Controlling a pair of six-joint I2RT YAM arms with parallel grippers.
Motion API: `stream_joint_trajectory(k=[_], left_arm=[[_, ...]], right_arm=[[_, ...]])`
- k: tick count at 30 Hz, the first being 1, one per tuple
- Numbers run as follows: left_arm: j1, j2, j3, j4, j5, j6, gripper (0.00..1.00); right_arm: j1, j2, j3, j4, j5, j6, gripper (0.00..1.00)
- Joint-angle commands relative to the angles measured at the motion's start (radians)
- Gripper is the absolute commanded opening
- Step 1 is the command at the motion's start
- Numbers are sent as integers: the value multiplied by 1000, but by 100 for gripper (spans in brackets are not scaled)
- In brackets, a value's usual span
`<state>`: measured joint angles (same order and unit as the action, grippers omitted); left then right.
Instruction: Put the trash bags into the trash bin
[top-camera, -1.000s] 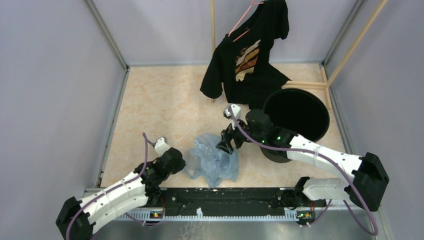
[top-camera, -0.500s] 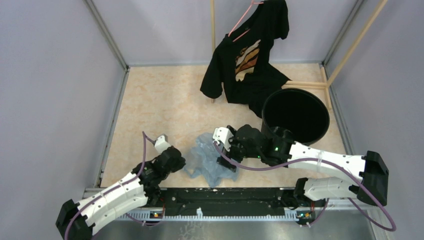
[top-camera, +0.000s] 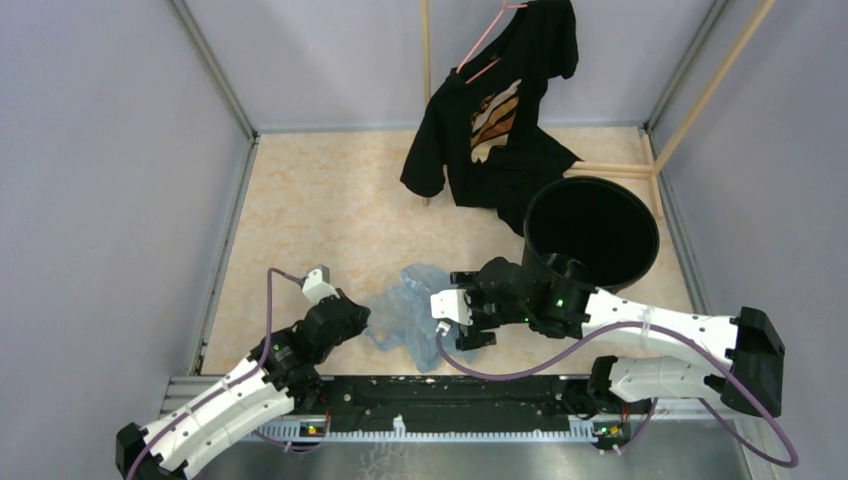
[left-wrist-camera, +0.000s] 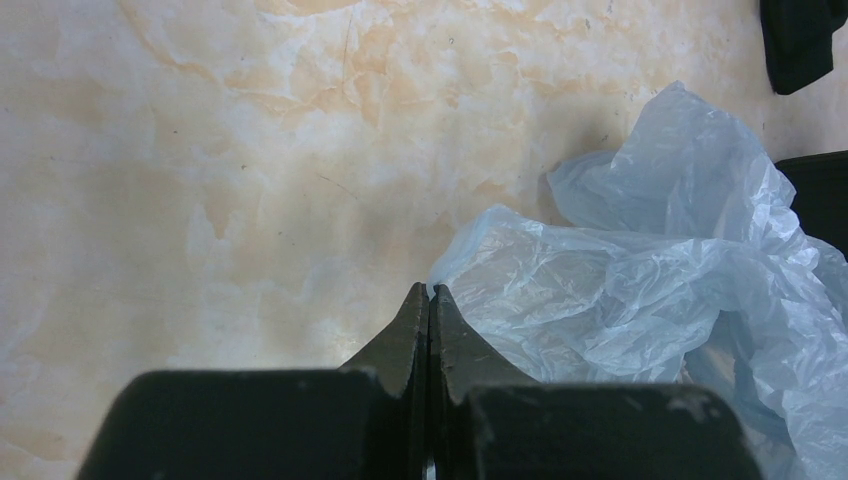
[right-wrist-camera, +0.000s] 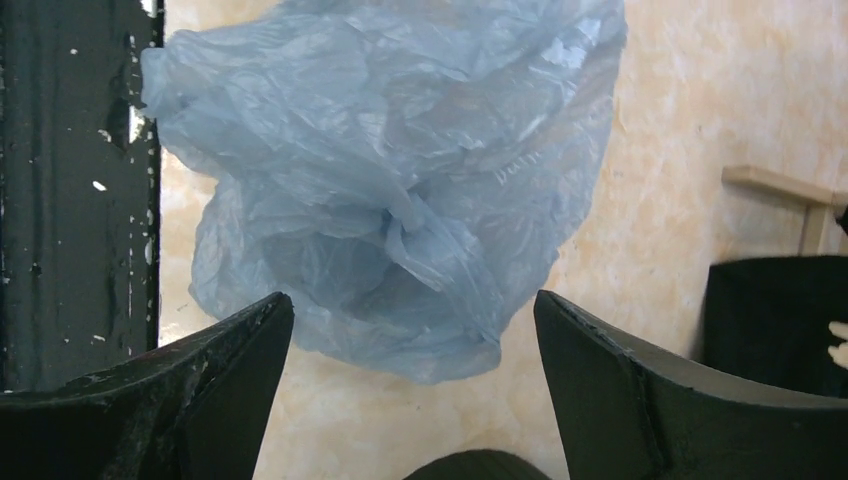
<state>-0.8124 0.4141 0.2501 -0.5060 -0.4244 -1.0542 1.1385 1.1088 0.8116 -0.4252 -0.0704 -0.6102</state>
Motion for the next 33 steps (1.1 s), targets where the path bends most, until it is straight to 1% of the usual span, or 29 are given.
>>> stream_joint_trajectory(k=[1, 4, 8, 10, 13, 16, 17, 18, 20, 22, 25, 27, 29, 31, 33], left_arm=[[3, -16, 6, 8, -24, 29, 0], [4, -21, 3, 18, -21, 37, 0], [3, -29, 7, 19, -20, 42, 0], [4, -28, 13, 12, -25, 40, 0], [3, -29, 22, 2, -24, 36, 0], [4, -31, 32, -5, -13, 31, 0], [3, -33, 33, -6, -10, 29, 0], [3, -35, 34, -5, -7, 27, 0], [4, -36, 36, -6, -2, 25, 0], [3, -37, 47, -16, 5, 22, 0], [3, -44, 83, -48, 21, 14, 0], [4, -52, 101, -73, 29, 11, 0], [4, -66, 112, -102, 27, 3, 0], [3, -75, 116, -128, 22, -9, 0], [4, -82, 113, -142, 20, -18, 0]], right_arm=[[-15, 8, 0, 66, -124, -133, 87], [-29, 58, 8, 66, -110, -161, 79], [-40, 116, 28, 61, -95, -168, 61], [-40, 123, 20, 77, -79, -158, 57], [-40, 106, 0, 104, -25, -130, 44], [-41, 81, -2, 123, 42, -72, 11], [-44, 73, -2, 121, 60, -56, 2], [-45, 66, -7, 124, 79, -39, 0], [-46, 52, -22, 150, 119, 9, 0], [-45, 41, -25, 173, 192, 84, 0], [-49, 15, -36, 210, 300, 284, 0], [-50, -13, -50, 222, 335, 400, 0], [-52, -41, -68, 225, 402, 539, 0], [-62, -48, -68, 191, 492, 700, 0], [-76, -26, -55, 143, 530, 827, 0]])
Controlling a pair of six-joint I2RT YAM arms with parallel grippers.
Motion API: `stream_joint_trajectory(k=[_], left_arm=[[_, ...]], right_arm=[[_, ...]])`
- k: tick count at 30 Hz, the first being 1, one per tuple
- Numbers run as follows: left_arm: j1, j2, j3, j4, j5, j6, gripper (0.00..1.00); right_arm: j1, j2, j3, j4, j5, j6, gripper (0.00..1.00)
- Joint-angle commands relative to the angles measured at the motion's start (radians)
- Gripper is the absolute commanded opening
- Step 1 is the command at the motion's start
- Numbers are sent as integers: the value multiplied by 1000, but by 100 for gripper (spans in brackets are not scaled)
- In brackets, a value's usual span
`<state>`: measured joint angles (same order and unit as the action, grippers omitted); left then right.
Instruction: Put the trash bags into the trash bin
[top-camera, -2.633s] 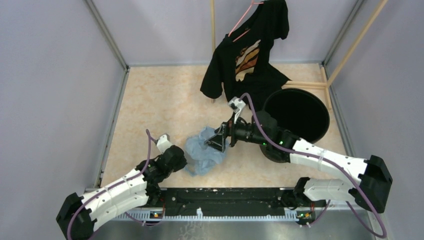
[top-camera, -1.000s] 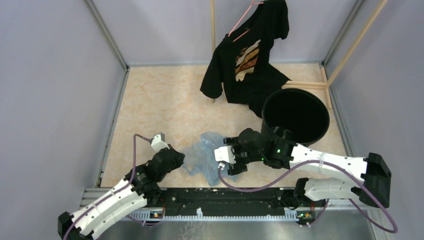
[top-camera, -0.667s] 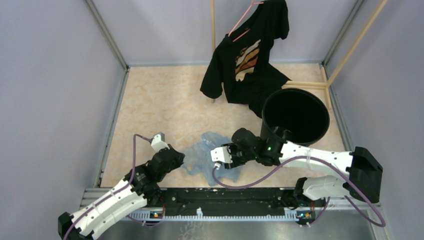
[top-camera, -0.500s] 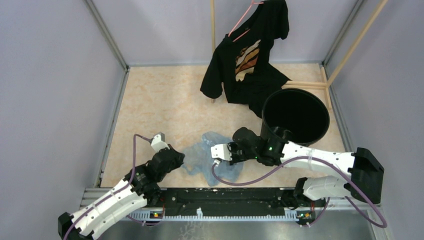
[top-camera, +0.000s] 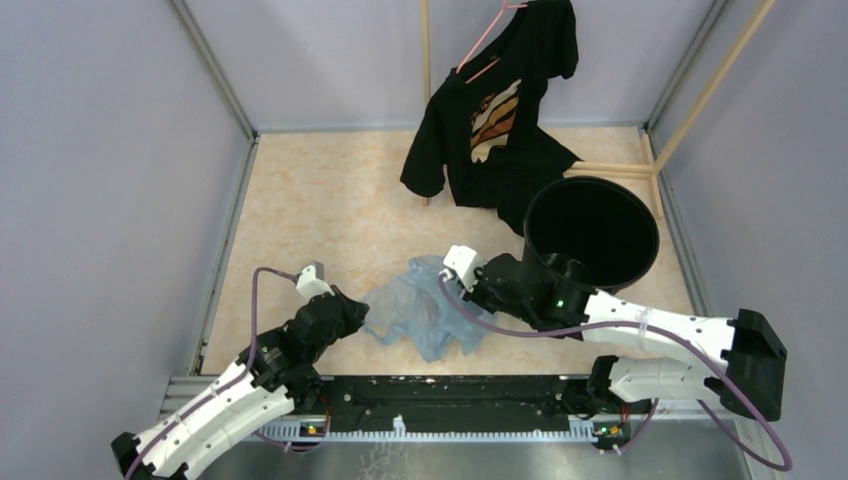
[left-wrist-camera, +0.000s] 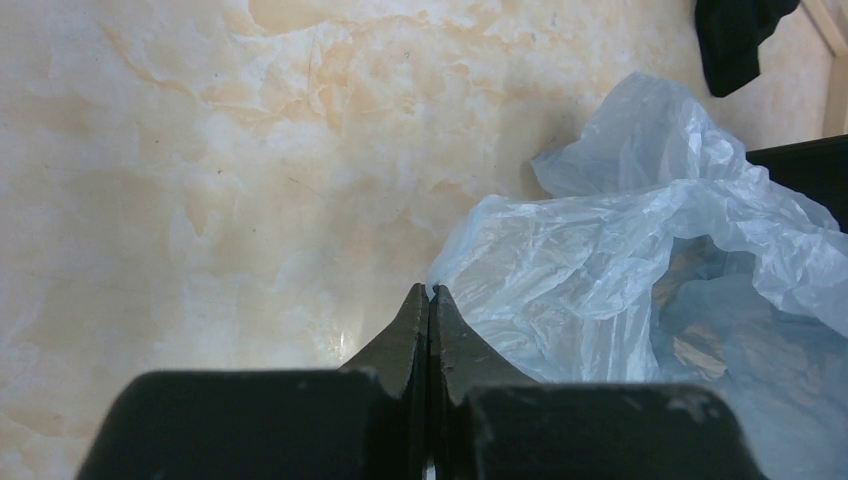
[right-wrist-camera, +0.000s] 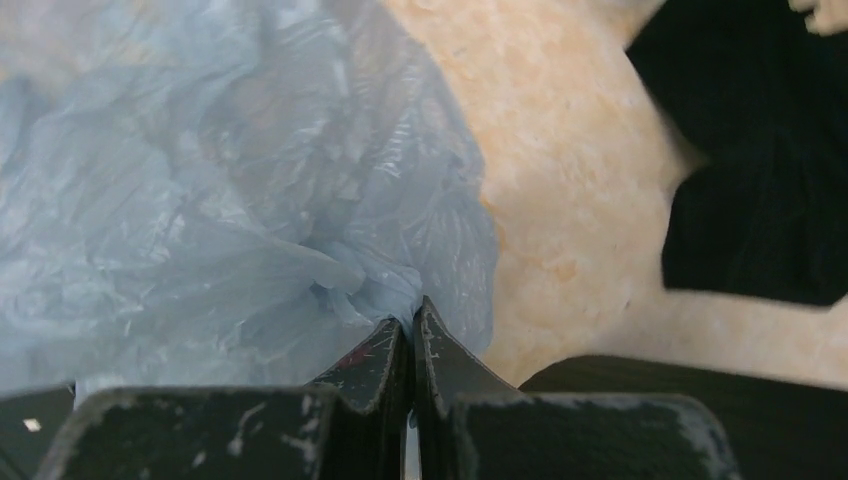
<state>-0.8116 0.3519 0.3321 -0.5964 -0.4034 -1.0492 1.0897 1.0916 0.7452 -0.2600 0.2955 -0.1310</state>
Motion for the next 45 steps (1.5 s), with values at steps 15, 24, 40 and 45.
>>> stream_joint_trajectory(k=[15, 24, 40, 45], left_arm=[[3, 386, 1182, 149, -157, 778, 0], [2, 296, 705, 220, -54, 582, 0], [4, 468, 1197, 69, 151, 655, 0], [4, 383, 1146, 201, 174, 668, 0]], right_arm=[[-209, 398, 1285, -336, 87, 219, 0], [-203, 0, 263, 596, -214, 205, 0], [-98, 64, 882, 8, -206, 72, 0], [-99, -10, 788, 138, -335, 86, 0]])
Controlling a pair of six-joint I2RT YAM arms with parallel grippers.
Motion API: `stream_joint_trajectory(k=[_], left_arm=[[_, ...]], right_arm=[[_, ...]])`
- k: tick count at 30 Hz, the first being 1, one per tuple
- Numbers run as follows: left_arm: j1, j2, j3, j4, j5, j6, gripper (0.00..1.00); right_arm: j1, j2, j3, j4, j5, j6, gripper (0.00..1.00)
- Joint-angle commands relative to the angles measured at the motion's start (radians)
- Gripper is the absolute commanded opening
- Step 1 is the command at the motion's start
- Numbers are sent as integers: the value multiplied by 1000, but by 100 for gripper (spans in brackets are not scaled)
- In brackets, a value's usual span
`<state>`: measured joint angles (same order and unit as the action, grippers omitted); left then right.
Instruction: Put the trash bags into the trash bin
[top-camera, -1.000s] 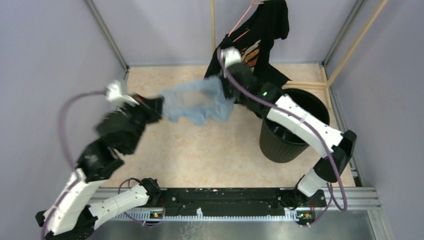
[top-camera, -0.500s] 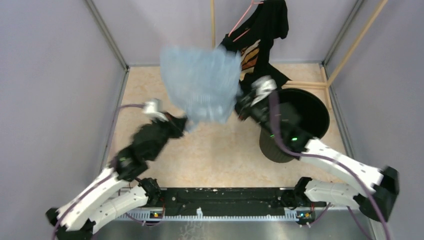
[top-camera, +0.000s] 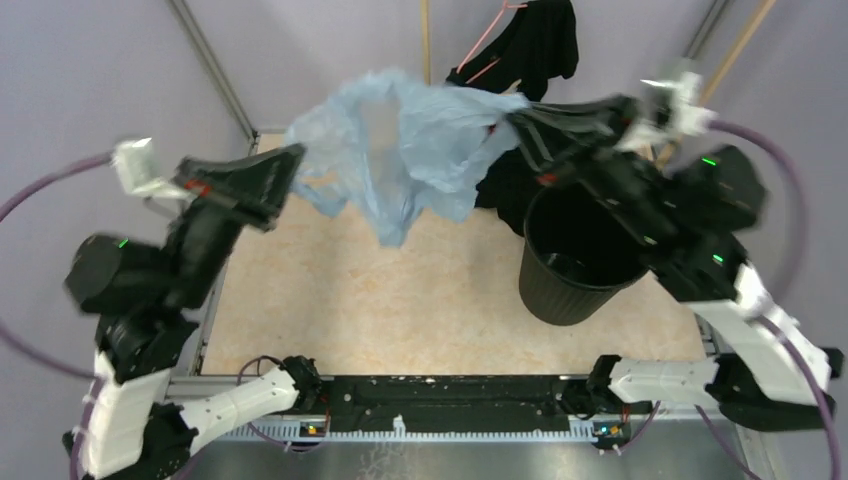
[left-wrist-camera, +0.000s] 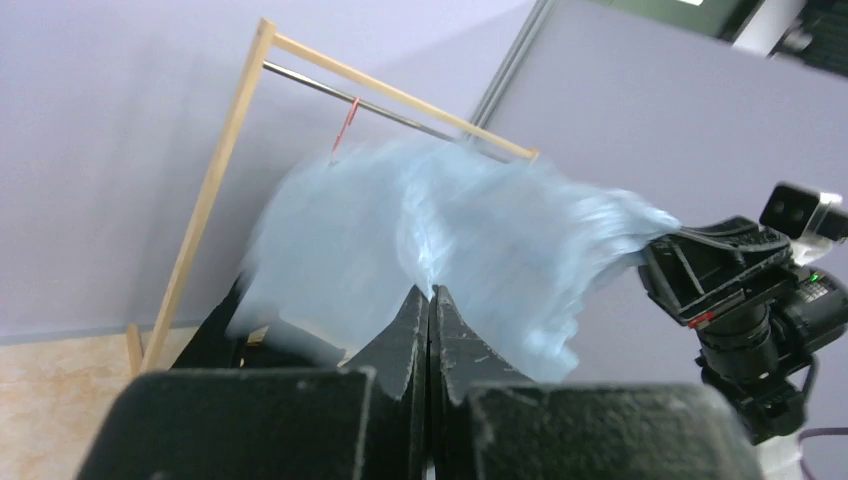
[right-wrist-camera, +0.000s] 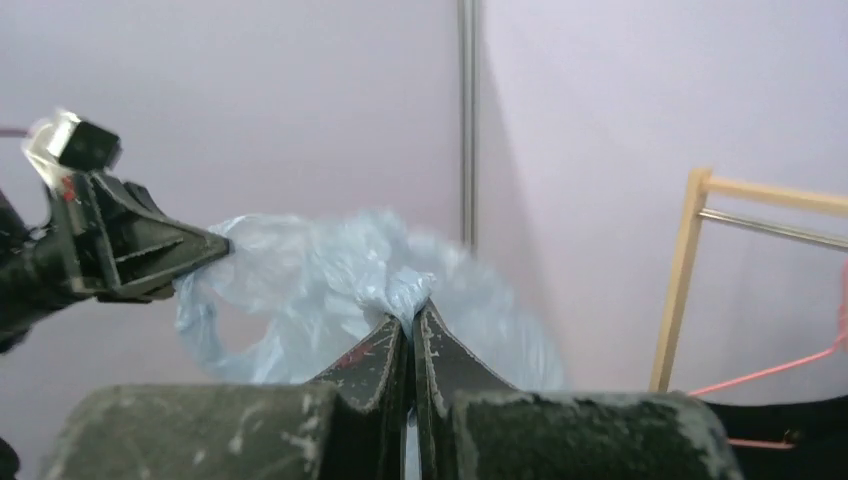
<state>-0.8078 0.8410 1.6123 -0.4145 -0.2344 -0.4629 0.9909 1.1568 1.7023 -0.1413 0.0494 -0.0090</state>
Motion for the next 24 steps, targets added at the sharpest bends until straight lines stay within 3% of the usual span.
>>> stream_joint_trajectory(k=[1, 4, 6, 8, 10, 12, 15, 17, 19, 21, 24], left_arm=[[1, -162, -251, 56, -48, 30, 0], [1, -282, -684, 1, -178, -314, 0], [-1, -299, -940, -34, -44, -447, 0], [1, -314, -1015, -88, 24, -499, 0], [0, -347, -960, -113, 10, -411, 0], [1, -304, -759, -160, -92, -229, 0], [0, -82, -244, -261, -178, 11, 0], [1, 66, 95, -351, -152, 78, 0], [1, 122, 276, -377, -78, 93, 0], [1, 61, 154, -296, -60, 85, 0], [0, -175, -294, -174, -207, -65, 0]], right_arm=[[0, -115, -317, 101, -79, -24, 0], [-1, -141, -772, 312, 4, 123, 0], [13, -78, -919, 311, -155, 169, 0], [73, -71, -961, 265, -138, 183, 0], [96, -123, -967, 279, -90, 138, 0], [96, -143, -809, 204, 51, 43, 0], [85, -61, -401, 14, 206, -87, 0], [86, 5, -135, -109, 184, -119, 0], [86, 19, -24, -144, 111, -118, 0], [86, -39, -121, -39, 84, -110, 0], [85, -160, -471, 111, 199, -38, 0]])
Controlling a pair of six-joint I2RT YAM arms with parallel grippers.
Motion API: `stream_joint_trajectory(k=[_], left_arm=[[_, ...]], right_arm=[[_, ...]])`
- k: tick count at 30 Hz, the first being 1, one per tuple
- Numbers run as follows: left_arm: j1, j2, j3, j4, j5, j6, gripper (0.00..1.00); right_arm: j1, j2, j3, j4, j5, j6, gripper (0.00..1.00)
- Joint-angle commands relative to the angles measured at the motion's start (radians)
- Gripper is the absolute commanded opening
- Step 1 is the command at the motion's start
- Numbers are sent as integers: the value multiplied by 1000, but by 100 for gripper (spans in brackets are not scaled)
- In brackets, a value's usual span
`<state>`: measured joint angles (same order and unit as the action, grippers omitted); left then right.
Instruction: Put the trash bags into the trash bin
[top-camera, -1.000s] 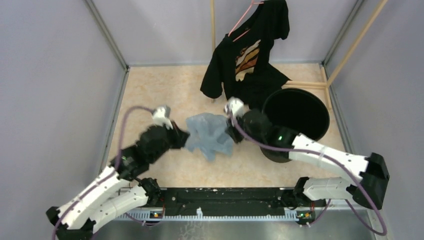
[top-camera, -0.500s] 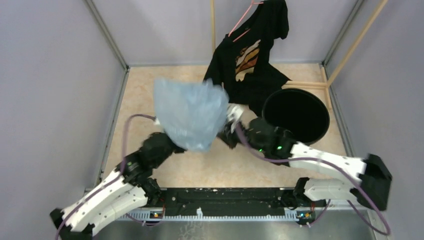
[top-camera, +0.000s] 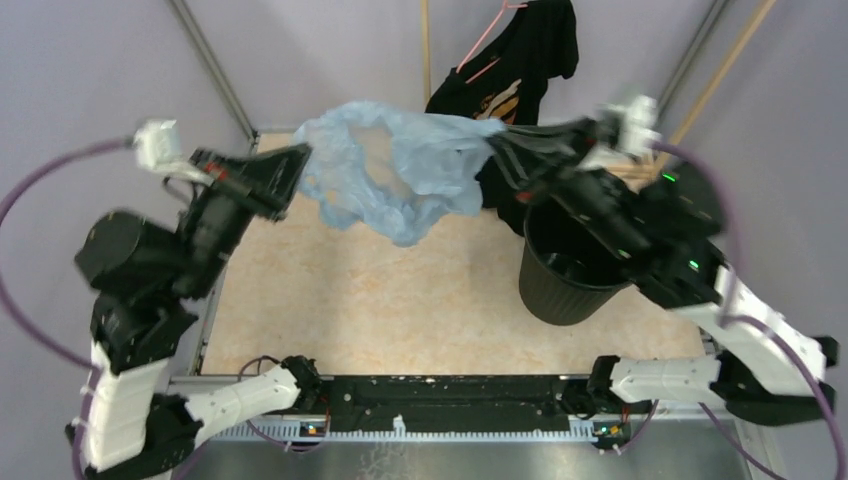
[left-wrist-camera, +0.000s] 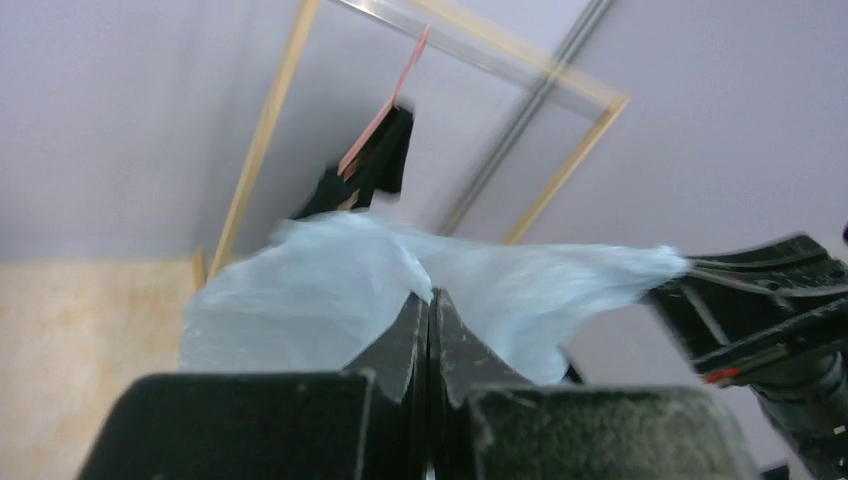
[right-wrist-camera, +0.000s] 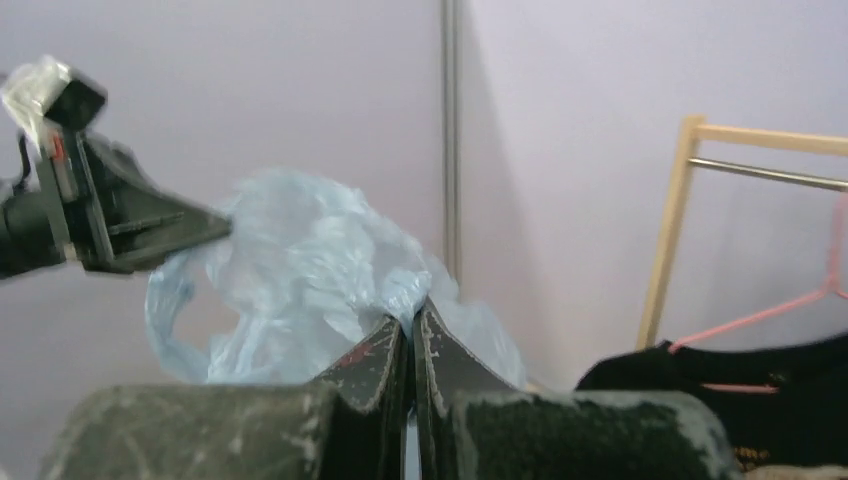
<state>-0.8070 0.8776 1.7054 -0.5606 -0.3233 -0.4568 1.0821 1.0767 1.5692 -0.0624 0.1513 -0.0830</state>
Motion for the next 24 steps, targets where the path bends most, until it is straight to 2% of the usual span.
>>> stream_joint_trajectory(k=[1, 2, 4, 6, 7, 9, 11, 13, 15, 17, 19, 21, 23, 24], left_arm=[[0, -275, -537, -50, -161, -178, 0], [-1, -318, -686, -74, -152, -266, 0], [-1, -347, -907, -109, -20, -351, 0], [-1, -323, -984, -195, 75, -395, 0], [0, -312, -964, -270, 81, -399, 0], [-1, -294, -835, -337, 31, -329, 0], [-1, -259, -629, -319, -36, -210, 0], [0, -168, -359, -289, -41, -75, 0], [0, -54, -4, -309, -18, 2, 0], [0, 1, 143, -305, 6, 29, 0], [0, -48, 48, -219, -9, 33, 0], [0, -160, -214, -124, -86, -12, 0], [-1, -248, -522, -145, -142, -148, 0], [-1, -245, -654, -166, -116, -220, 0]], right_arm=[[-10, -89, -446, 29, 135, 106, 0], [-21, -85, -536, -1, 139, 192, 0], [-38, -73, -682, -41, 40, 356, 0], [-38, -95, -772, -22, -52, 419, 0], [-39, -115, -775, -23, -69, 418, 0], [-38, -140, -656, -85, -13, 336, 0], [-39, -127, -474, -152, 58, 228, 0], [-39, -84, -262, -204, 79, 135, 0], [-39, -43, -84, -239, 50, 91, 0], [-39, -38, -16, -206, 7, 88, 0], [-39, -74, -78, -136, -11, 88, 0], [-40, -109, -224, -79, 24, 95, 0], [-67, -111, -418, -28, 78, 118, 0], [-100, -100, -503, -16, 62, 147, 0]])
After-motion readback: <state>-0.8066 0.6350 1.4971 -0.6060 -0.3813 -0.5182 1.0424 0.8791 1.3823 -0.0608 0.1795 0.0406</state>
